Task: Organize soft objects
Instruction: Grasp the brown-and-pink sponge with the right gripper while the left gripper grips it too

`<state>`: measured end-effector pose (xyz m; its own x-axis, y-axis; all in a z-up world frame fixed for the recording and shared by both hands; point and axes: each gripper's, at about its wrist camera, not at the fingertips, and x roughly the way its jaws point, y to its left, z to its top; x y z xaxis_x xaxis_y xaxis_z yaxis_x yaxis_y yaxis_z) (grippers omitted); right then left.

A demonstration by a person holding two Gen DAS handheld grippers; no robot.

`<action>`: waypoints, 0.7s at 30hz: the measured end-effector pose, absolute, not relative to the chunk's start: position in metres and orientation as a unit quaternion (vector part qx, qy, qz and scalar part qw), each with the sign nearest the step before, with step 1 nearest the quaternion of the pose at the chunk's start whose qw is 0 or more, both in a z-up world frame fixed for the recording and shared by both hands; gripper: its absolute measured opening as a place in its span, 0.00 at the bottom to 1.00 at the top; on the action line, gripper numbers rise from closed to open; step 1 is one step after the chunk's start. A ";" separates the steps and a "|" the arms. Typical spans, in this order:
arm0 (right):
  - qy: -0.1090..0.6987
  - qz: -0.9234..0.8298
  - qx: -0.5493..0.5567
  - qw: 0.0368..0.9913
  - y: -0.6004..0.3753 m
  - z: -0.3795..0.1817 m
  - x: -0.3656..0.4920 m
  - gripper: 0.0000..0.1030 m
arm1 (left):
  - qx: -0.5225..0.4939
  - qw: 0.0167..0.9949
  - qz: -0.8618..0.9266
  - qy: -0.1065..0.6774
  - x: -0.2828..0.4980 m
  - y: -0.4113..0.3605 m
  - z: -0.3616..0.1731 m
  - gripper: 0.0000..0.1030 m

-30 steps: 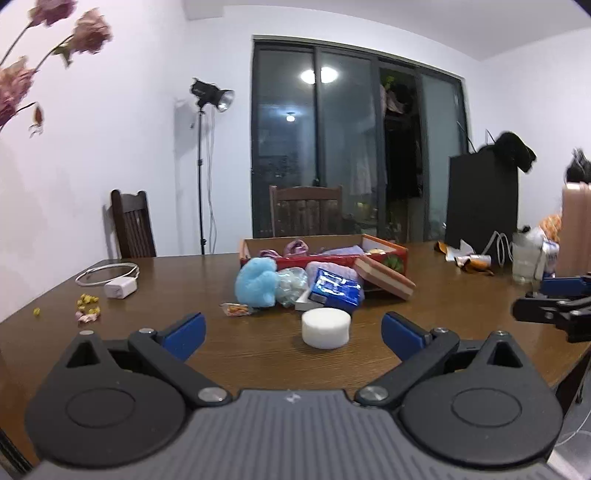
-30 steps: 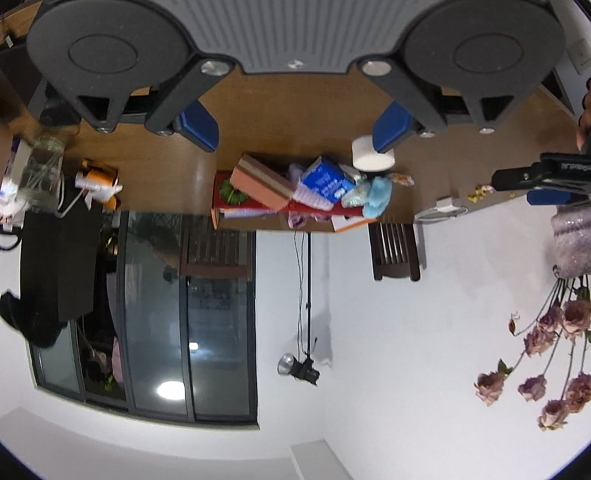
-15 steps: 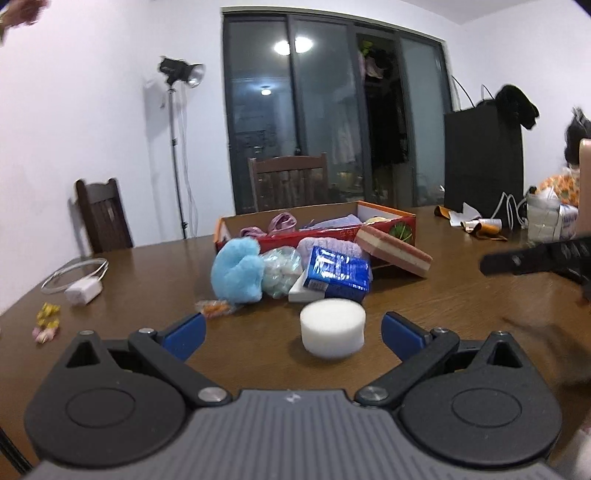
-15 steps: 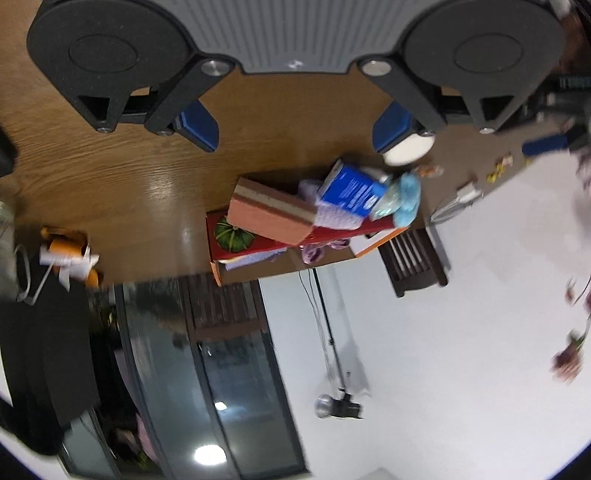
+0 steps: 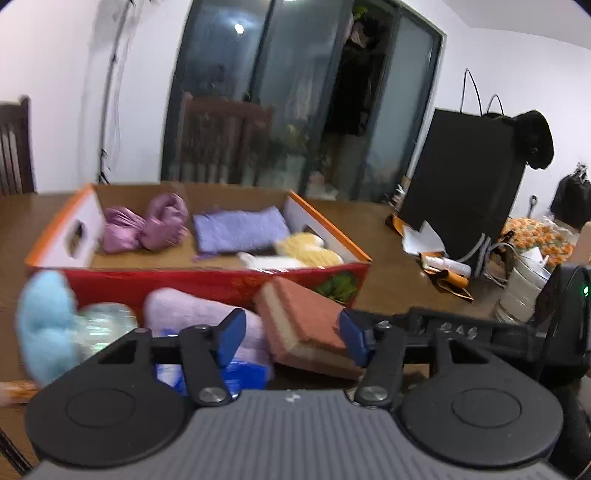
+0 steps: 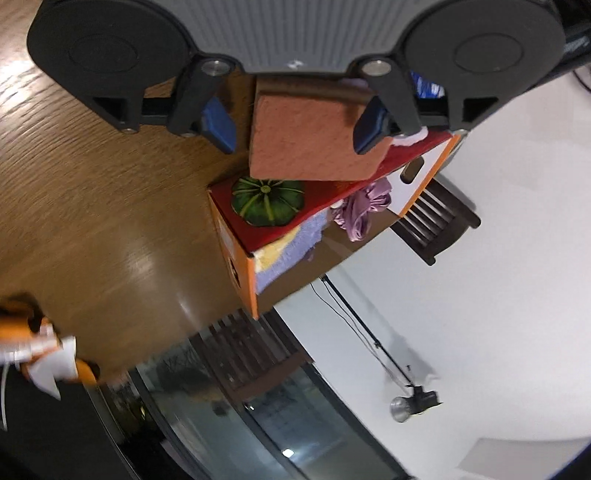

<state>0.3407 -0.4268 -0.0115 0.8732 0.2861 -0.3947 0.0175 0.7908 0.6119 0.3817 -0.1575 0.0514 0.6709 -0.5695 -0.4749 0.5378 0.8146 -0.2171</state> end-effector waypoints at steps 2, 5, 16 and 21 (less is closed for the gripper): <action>0.250 0.089 0.338 0.903 -0.430 -0.022 0.345 0.51 | -0.031 0.906 -0.310 0.287 0.390 -0.164 0.045 0.38; 0.253 0.100 0.353 0.896 -0.432 -0.026 0.345 0.46 | -0.027 0.910 -0.302 0.283 0.386 -0.169 0.044 0.35; 0.216 0.152 0.262 0.928 -0.393 0.023 0.216 0.43 | -0.080 0.905 -0.312 0.277 0.245 -0.107 0.068 0.33; 0.263 0.162 0.207 0.928 -0.357 0.011 0.158 0.43 | -0.121 0.901 -0.280 0.308 0.182 -0.074 0.036 0.34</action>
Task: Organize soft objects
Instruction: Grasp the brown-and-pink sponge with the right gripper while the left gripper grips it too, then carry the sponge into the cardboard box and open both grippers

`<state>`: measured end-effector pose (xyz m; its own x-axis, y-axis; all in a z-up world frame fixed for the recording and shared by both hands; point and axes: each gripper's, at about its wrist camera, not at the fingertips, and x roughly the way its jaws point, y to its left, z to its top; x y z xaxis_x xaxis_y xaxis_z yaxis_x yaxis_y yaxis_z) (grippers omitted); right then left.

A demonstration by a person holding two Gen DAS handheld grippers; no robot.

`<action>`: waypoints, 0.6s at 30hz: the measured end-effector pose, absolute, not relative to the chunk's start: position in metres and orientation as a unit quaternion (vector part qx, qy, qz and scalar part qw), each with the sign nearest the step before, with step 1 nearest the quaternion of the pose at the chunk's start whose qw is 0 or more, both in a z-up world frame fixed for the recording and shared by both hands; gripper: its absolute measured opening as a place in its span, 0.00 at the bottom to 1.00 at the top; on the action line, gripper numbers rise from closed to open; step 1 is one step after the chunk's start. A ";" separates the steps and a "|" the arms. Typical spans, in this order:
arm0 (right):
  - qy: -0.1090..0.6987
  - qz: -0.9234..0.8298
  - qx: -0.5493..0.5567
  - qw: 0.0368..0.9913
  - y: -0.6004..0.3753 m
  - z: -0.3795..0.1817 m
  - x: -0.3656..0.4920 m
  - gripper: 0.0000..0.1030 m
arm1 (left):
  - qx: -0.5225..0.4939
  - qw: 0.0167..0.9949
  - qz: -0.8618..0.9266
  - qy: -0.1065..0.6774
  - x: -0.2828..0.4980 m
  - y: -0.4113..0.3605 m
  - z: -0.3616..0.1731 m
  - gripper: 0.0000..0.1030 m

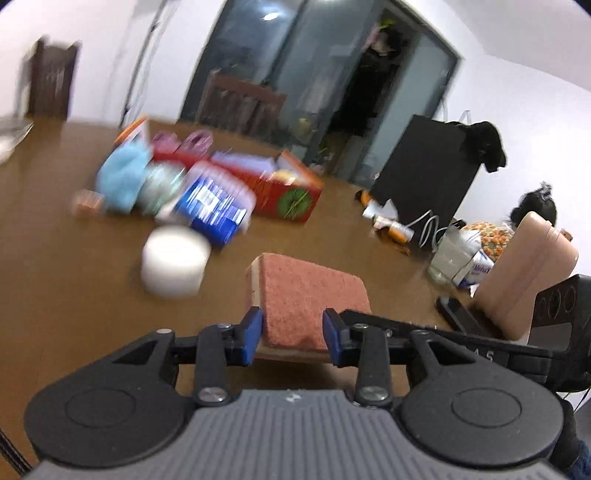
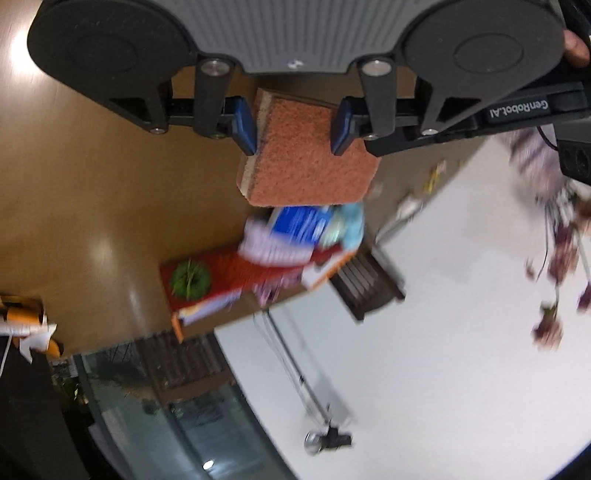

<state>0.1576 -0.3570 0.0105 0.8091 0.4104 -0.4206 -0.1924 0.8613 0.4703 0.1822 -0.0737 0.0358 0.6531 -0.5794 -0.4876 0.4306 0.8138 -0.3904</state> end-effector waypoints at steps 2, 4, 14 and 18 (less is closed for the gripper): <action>0.278 0.162 0.215 0.922 -0.348 0.004 0.148 0.43 | -0.125 0.898 -0.268 0.325 0.171 -0.065 0.025 0.34; 0.281 0.164 0.212 0.921 -0.339 -0.001 0.140 0.44 | -0.121 0.900 -0.259 0.330 0.163 -0.057 0.018 0.34; 0.280 0.151 0.205 0.926 -0.326 0.002 0.123 0.50 | -0.156 0.903 -0.245 0.318 0.168 -0.033 0.016 0.46; 0.288 0.147 0.214 0.922 -0.329 -0.004 0.132 0.48 | -0.167 0.890 -0.258 0.336 0.183 -0.037 0.008 0.42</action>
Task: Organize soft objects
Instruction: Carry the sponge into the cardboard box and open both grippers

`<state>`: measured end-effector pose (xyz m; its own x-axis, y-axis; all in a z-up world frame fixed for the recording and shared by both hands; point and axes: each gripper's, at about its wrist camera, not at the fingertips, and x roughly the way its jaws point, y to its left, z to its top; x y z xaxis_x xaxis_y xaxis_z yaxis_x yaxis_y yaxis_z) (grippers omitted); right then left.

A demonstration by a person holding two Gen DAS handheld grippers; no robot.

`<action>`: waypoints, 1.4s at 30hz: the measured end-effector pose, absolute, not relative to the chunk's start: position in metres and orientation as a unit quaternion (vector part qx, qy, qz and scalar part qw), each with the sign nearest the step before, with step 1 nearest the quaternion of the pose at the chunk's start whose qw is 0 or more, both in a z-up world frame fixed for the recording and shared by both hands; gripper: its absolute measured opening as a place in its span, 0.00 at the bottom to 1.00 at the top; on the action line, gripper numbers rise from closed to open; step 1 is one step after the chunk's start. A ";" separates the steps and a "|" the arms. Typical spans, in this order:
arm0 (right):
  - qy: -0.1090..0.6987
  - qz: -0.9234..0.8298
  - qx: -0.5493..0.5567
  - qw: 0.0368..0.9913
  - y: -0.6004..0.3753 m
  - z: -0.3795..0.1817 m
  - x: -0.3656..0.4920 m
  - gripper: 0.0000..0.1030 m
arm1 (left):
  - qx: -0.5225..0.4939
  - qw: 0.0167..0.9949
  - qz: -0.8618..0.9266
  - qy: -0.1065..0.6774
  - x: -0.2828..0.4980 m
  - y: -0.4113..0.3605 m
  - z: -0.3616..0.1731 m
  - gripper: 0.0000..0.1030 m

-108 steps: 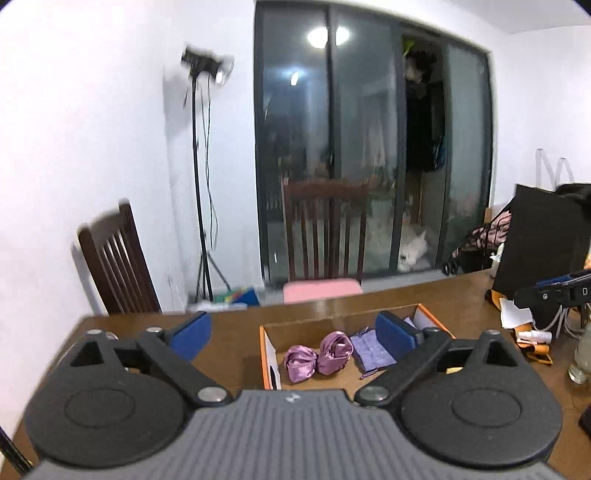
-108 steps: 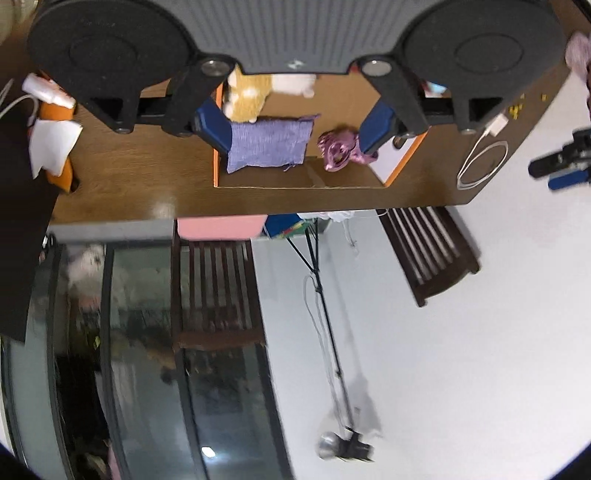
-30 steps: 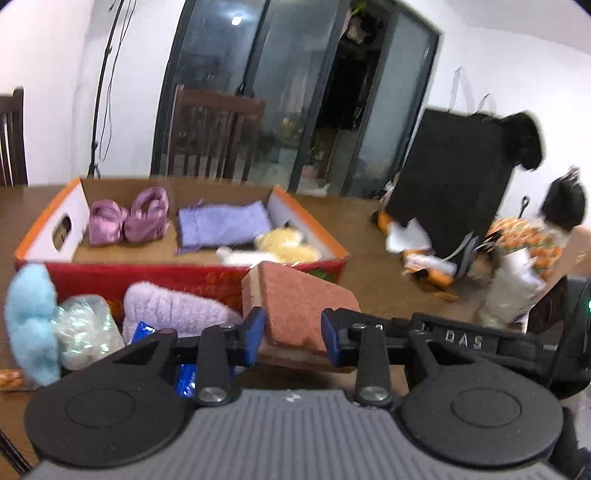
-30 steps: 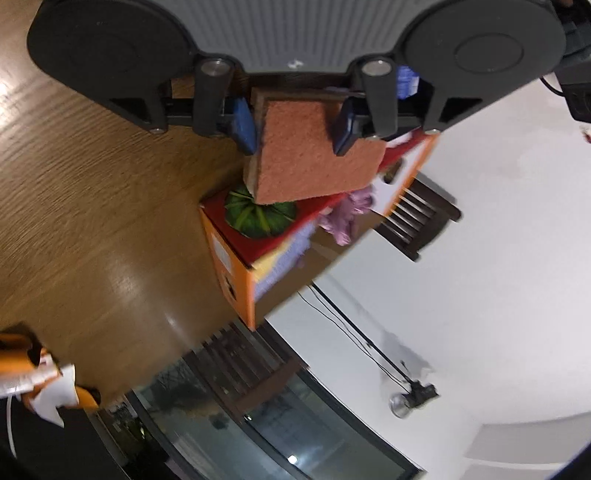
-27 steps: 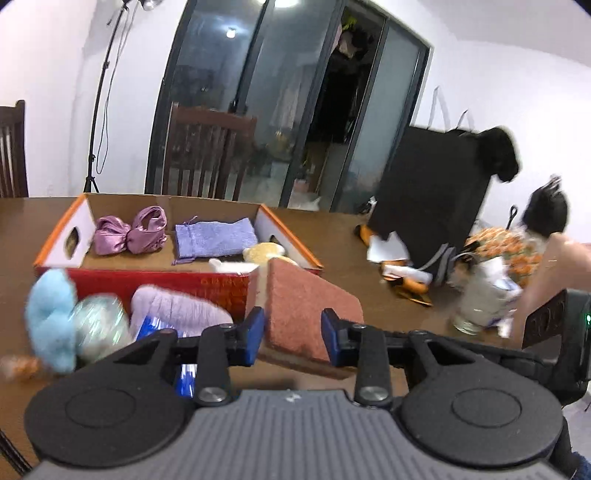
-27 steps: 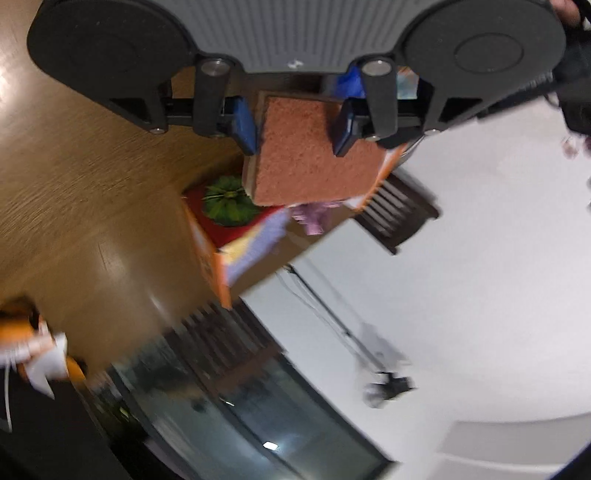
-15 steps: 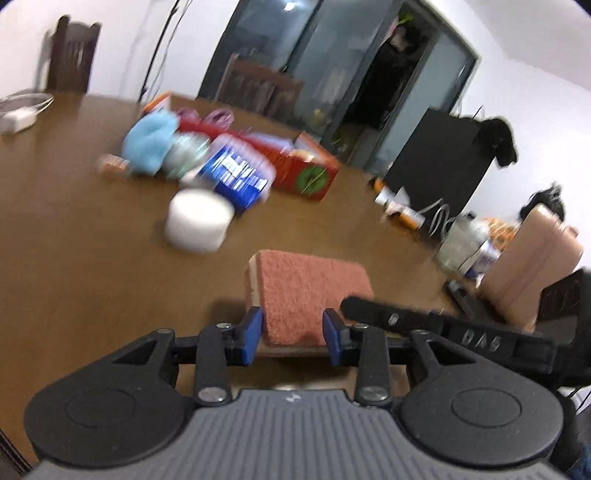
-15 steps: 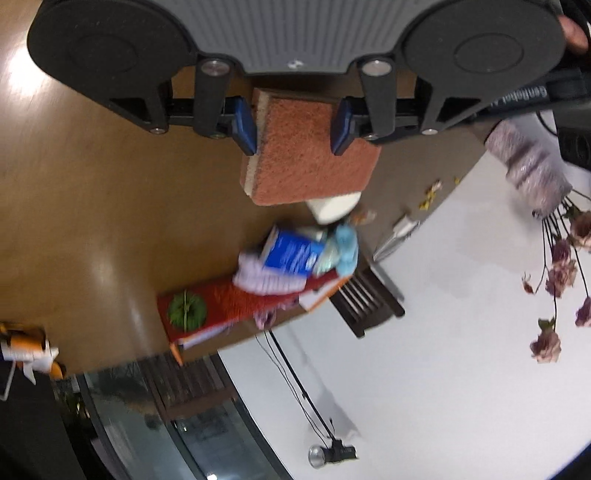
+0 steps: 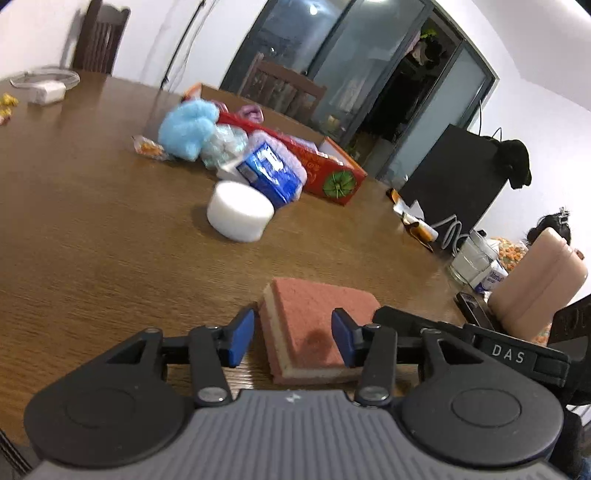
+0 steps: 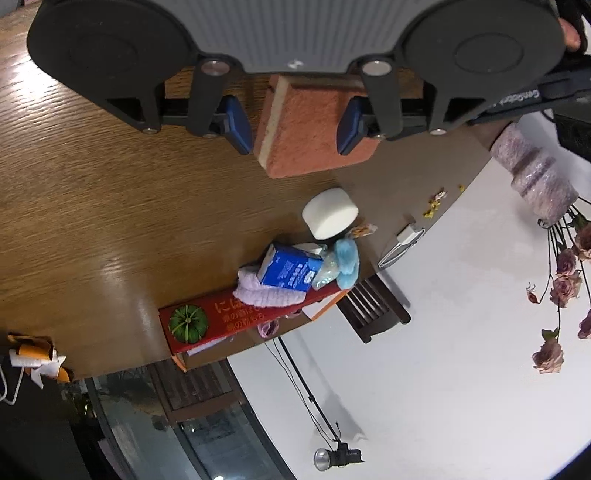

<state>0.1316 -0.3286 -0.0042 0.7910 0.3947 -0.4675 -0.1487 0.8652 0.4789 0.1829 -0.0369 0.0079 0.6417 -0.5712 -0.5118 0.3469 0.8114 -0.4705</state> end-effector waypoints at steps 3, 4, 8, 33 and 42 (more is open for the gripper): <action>0.300 0.161 0.215 0.915 -0.326 -0.009 0.141 0.34 | -0.180 0.881 -0.271 0.343 0.189 -0.038 0.006 0.36; 0.299 0.160 0.215 0.916 -0.326 -0.008 0.143 0.34 | -0.181 0.882 -0.273 0.340 0.191 -0.038 0.009 0.36; 0.268 0.164 0.212 0.926 -0.328 0.021 0.155 0.34 | -0.172 0.901 -0.284 0.279 0.219 -0.041 0.051 0.36; 0.351 0.163 0.200 0.900 -0.292 0.037 0.513 0.39 | -0.045 0.924 -0.167 0.340 0.520 -0.052 0.081 0.46; 0.300 0.151 0.122 0.934 -0.317 0.114 0.450 0.57 | -0.010 0.944 -0.165 0.285 0.457 -0.034 0.146 0.64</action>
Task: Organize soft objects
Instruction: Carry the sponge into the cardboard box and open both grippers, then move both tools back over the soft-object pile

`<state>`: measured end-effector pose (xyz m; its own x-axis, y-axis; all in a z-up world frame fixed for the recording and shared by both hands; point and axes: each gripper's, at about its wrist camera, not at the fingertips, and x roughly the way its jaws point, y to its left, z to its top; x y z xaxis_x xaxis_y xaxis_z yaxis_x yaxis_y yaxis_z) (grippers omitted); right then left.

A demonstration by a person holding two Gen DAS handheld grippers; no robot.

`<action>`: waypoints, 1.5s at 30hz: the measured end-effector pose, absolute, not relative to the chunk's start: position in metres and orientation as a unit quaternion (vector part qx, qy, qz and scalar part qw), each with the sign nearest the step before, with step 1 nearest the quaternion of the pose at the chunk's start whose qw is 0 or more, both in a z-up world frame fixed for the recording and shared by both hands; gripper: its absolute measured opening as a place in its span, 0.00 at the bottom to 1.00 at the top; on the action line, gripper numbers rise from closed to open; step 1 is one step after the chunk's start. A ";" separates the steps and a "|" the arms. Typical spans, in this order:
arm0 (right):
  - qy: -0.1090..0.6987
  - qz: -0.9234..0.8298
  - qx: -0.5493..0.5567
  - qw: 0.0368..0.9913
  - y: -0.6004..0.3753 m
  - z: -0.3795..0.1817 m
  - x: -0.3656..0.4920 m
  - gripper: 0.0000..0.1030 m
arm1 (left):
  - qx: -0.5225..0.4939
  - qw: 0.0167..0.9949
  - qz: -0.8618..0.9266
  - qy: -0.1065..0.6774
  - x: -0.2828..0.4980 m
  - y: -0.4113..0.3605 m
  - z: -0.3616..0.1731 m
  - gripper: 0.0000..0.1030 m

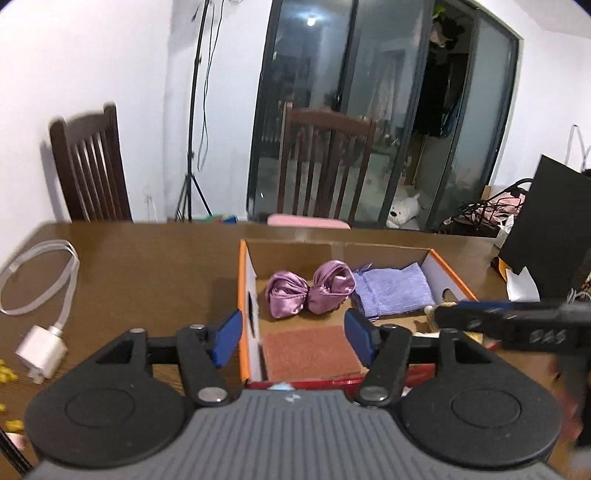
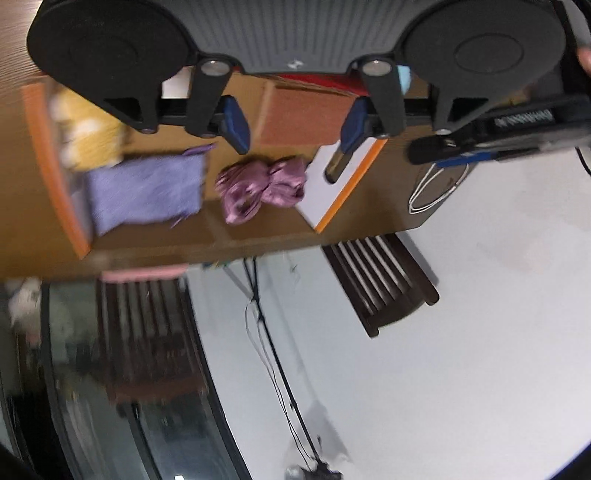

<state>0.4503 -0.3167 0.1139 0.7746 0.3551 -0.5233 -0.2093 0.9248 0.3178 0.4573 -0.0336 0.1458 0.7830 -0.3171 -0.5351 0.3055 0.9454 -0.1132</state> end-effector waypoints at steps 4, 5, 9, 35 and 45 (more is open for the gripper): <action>0.271 0.097 0.039 0.957 -0.343 0.141 0.400 0.76 | 0.012 0.955 -0.154 0.254 0.414 -0.023 0.164 0.81; 0.260 0.079 0.015 0.962 -0.350 0.145 0.386 0.85 | 0.018 0.958 -0.152 0.244 0.400 -0.020 0.167 0.83; 0.235 0.020 -0.018 0.972 -0.378 0.154 0.339 0.86 | 0.037 0.967 -0.145 0.205 0.361 -0.014 0.174 0.94; 0.098 0.049 0.006 0.994 -0.332 0.085 0.057 0.97 | 0.016 0.989 -0.126 0.073 0.079 0.026 0.097 1.00; 0.112 0.063 0.013 0.992 -0.304 0.066 0.022 1.00 | 0.028 0.986 -0.143 0.084 0.067 0.020 0.087 1.00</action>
